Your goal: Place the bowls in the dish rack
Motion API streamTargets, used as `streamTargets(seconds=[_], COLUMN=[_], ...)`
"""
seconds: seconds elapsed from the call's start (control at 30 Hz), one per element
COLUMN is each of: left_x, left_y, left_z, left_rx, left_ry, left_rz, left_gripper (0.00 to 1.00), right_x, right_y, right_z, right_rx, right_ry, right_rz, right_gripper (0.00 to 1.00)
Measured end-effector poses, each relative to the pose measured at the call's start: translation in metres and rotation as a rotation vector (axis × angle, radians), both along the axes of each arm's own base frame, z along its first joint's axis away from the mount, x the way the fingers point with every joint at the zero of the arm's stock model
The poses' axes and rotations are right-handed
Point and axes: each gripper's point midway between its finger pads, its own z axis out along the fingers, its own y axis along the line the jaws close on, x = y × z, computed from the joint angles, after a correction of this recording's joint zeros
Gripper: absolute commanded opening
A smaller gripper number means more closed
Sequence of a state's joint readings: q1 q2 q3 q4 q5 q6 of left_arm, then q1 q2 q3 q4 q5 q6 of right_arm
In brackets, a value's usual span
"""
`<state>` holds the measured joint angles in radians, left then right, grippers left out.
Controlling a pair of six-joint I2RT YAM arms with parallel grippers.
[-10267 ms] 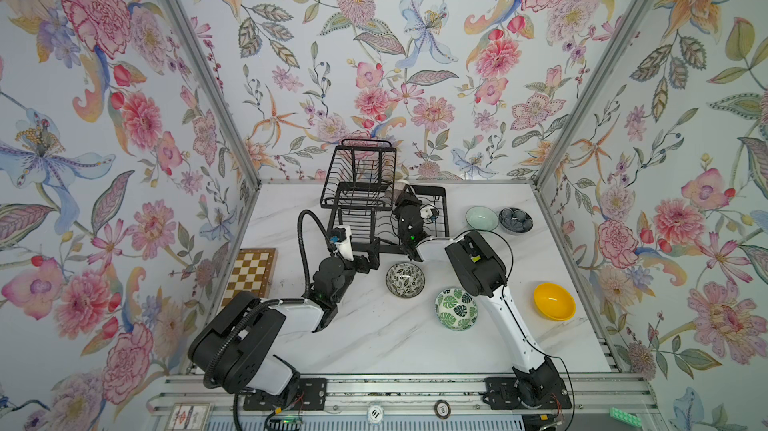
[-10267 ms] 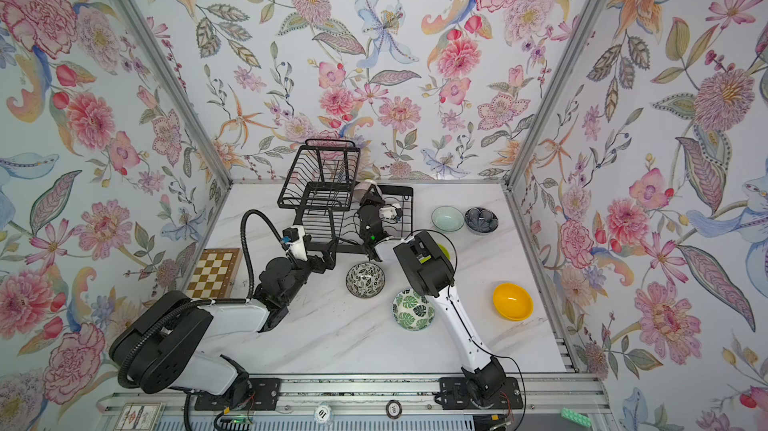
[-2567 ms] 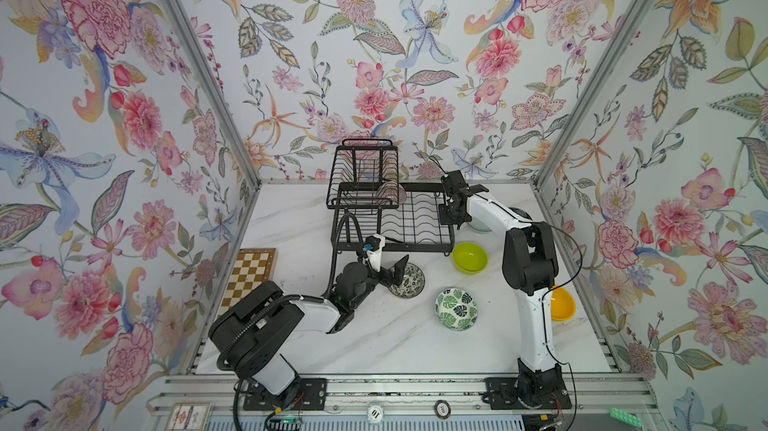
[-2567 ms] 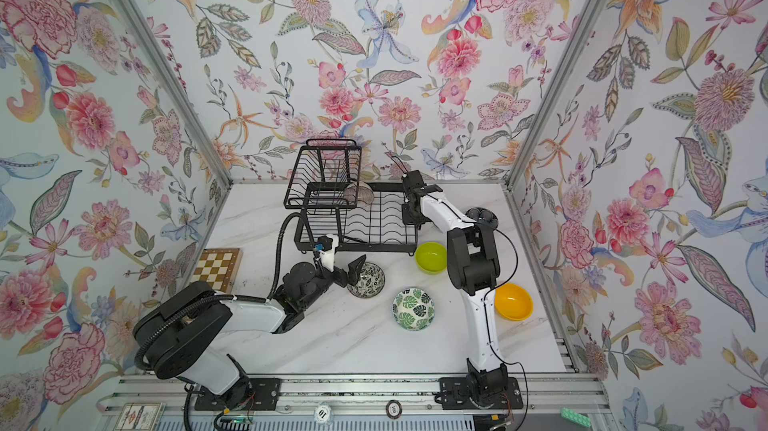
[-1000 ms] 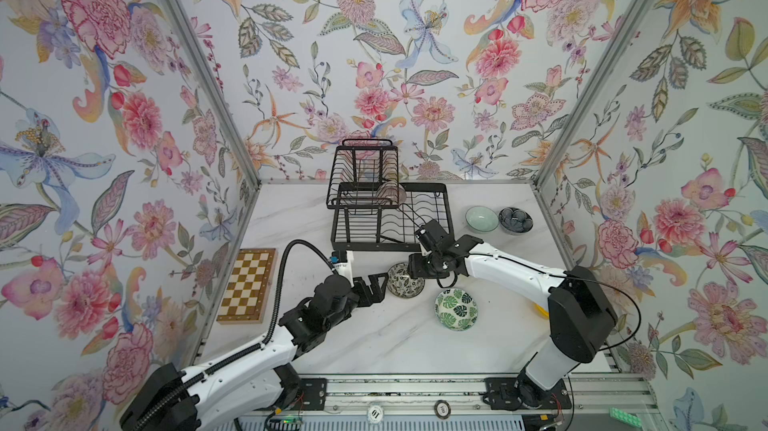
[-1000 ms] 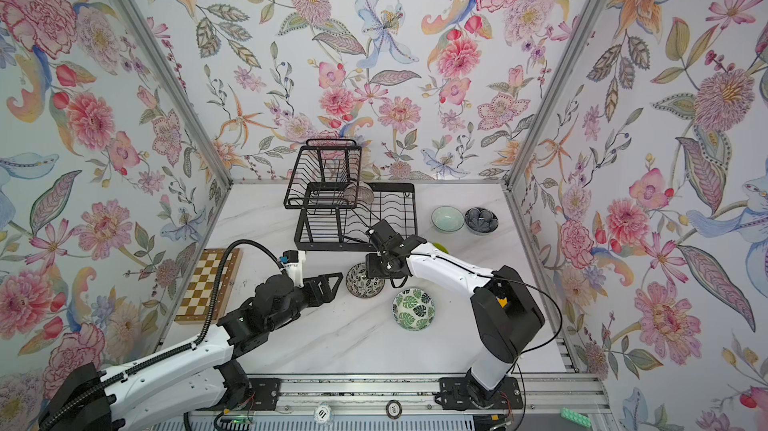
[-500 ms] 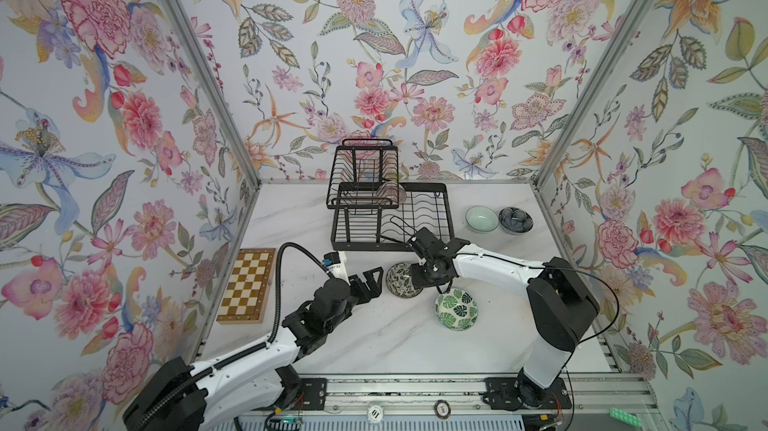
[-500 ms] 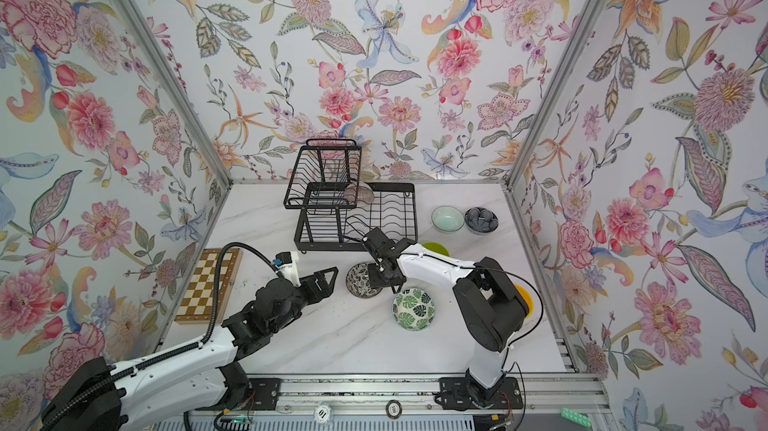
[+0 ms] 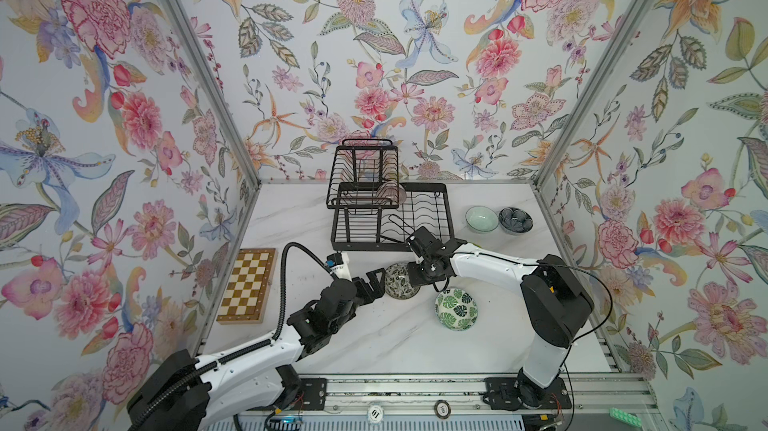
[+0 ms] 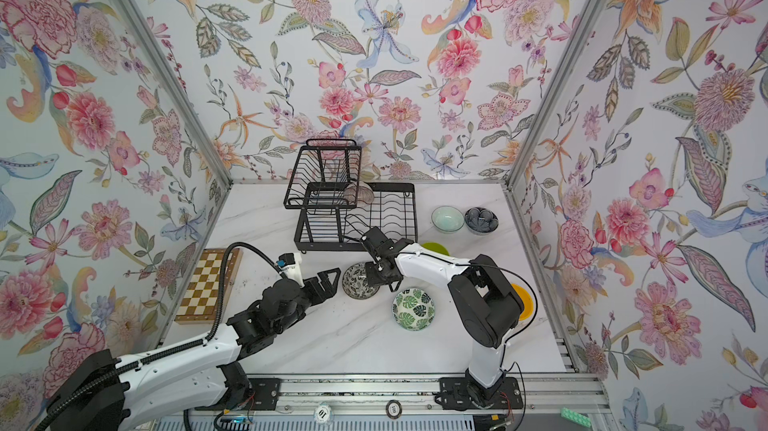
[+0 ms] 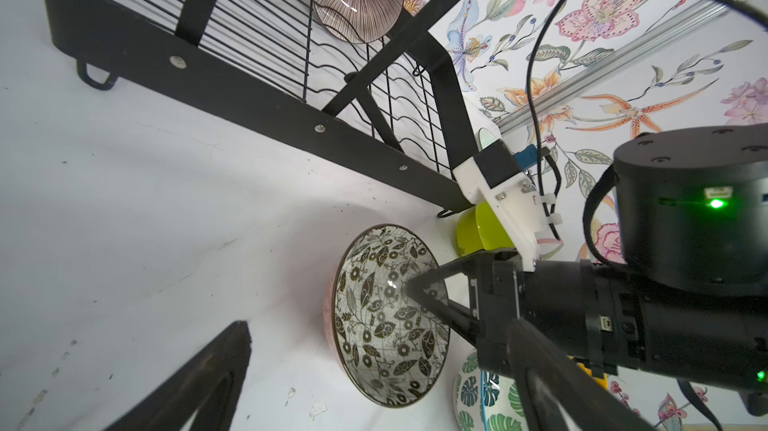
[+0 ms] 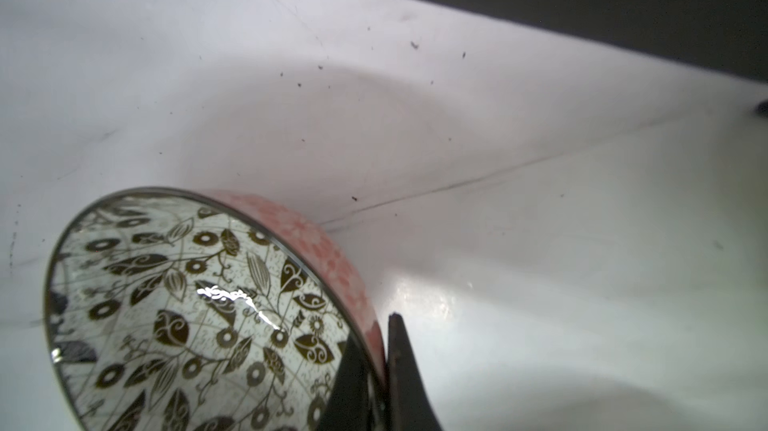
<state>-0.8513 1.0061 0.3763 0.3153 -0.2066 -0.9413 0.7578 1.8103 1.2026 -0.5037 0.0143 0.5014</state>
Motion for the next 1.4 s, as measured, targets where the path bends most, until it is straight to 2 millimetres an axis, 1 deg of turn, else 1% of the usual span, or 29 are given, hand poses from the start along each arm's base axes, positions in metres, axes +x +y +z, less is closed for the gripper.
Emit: streamTargets(seconds=[0.17, 0.27, 0.37, 0.4, 0.5, 0.57, 0.63, 0.67, 0.73, 0.9, 1.0, 1.07, 1.2, 1.33, 1.4], left_x=[0.004, 0.009, 0.017, 0.022, 0.034, 0.040, 0.046, 0.048, 0.057, 0.081, 0.094, 0.099, 0.111, 0.122, 0.124], left_y=[-0.002, -0.008, -0.021, -0.026, -0.045, -0.060, -0.077, -0.084, -0.101, -0.138, -0.156, -0.163, -0.172, -0.177, -0.177], left_z=[0.012, 0.024, 0.036, 0.040, 0.054, 0.066, 0.081, 0.088, 0.108, 0.159, 0.180, 0.180, 0.165, 0.152, 0.149], left_rx=[-0.012, -0.013, -0.012, -0.009, -0.009, -0.018, -0.025, -0.028, -0.032, -0.022, -0.027, -0.019, 0.017, 0.032, 0.038], left_ry=[-0.020, -0.040, -0.063, -0.070, -0.093, -0.117, -0.145, -0.157, -0.194, -0.283, -0.319, -0.320, -0.289, -0.255, -0.250], left_rz=[0.009, 0.005, -0.007, -0.011, -0.028, -0.046, -0.071, -0.084, -0.106, -0.151, -0.179, -0.194, -0.220, -0.237, -0.238], left_gripper=[0.98, 0.97, 0.98, 0.98, 0.97, 0.97, 0.96, 0.95, 0.95, 0.91, 0.86, 0.80, 0.62, 0.53, 0.42], right_x=[0.001, 0.003, 0.011, 0.015, 0.029, 0.038, 0.047, 0.049, 0.054, 0.064, 0.069, 0.071, 0.073, 0.066, 0.064], right_y=[-0.004, -0.014, -0.026, -0.031, -0.049, -0.062, -0.077, -0.082, -0.092, -0.111, -0.119, -0.123, -0.124, -0.130, -0.133], right_z=[0.002, 0.014, 0.043, 0.058, 0.094, 0.117, 0.138, 0.144, 0.166, 0.216, 0.239, 0.249, 0.262, 0.262, 0.262], right_rx=[0.001, -0.013, 0.011, 0.029, 0.061, 0.071, 0.072, 0.072, 0.088, 0.179, 0.220, 0.235, 0.270, 0.300, 0.302], right_ry=[-0.023, -0.057, -0.121, -0.155, -0.246, -0.310, -0.376, -0.400, -0.468, -0.617, -0.687, -0.721, -0.782, -0.825, -0.841], right_rz=[-0.013, -0.035, -0.069, -0.085, -0.136, -0.171, -0.215, -0.228, -0.258, -0.329, -0.363, -0.377, -0.391, -0.401, -0.412], right_gripper=[0.00, 0.00, 0.00, 0.00, 0.00, 0.00, 0.00, 0.00, 0.00, 0.00, 0.00, 0.00, 0.00, 0.00, 0.00])
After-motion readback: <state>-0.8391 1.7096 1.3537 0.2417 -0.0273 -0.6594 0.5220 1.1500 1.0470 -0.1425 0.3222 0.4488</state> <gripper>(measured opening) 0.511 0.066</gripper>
